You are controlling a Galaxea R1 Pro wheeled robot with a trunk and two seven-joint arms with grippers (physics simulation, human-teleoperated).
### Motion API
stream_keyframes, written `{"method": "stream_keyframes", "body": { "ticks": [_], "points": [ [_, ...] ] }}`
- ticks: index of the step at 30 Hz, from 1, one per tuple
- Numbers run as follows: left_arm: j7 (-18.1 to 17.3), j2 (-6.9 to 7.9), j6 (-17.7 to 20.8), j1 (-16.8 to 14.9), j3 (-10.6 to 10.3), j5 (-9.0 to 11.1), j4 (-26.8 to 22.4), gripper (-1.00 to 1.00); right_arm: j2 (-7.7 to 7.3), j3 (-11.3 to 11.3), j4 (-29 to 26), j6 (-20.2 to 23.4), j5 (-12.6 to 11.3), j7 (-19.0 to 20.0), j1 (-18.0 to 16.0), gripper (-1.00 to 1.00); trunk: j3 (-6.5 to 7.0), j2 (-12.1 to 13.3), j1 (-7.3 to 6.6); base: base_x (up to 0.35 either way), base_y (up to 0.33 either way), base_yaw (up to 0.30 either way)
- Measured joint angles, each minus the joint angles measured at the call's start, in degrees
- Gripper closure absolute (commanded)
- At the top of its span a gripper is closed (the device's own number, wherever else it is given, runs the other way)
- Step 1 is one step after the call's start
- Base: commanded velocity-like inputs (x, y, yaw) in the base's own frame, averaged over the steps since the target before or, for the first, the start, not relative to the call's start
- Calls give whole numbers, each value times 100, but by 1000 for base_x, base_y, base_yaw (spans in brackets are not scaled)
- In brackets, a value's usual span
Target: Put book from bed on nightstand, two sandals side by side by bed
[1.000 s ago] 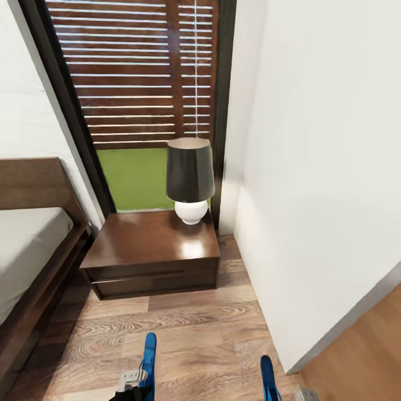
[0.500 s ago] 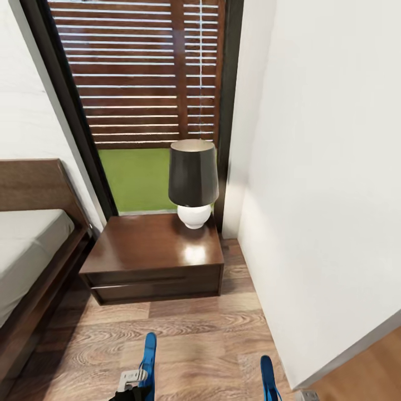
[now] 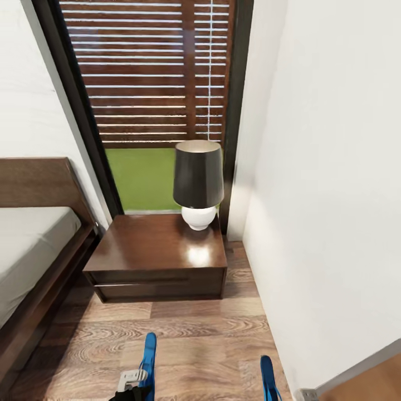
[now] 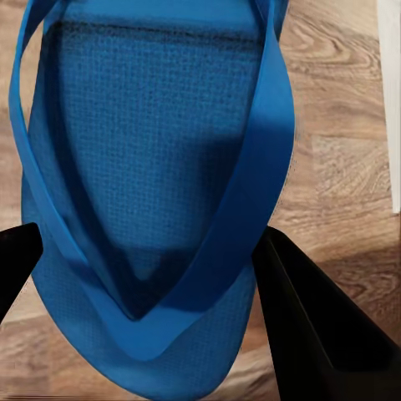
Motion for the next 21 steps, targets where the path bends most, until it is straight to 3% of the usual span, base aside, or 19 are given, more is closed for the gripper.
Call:
{"method": "stream_keyframes", "body": {
  "ticks": [21],
  "points": [
    [2, 0, 0, 0, 0, 0, 0, 100, -8, 2, 0, 3, 0, 35, 1, 100, 0, 0, 0, 0, 0, 282]
  ]
}}
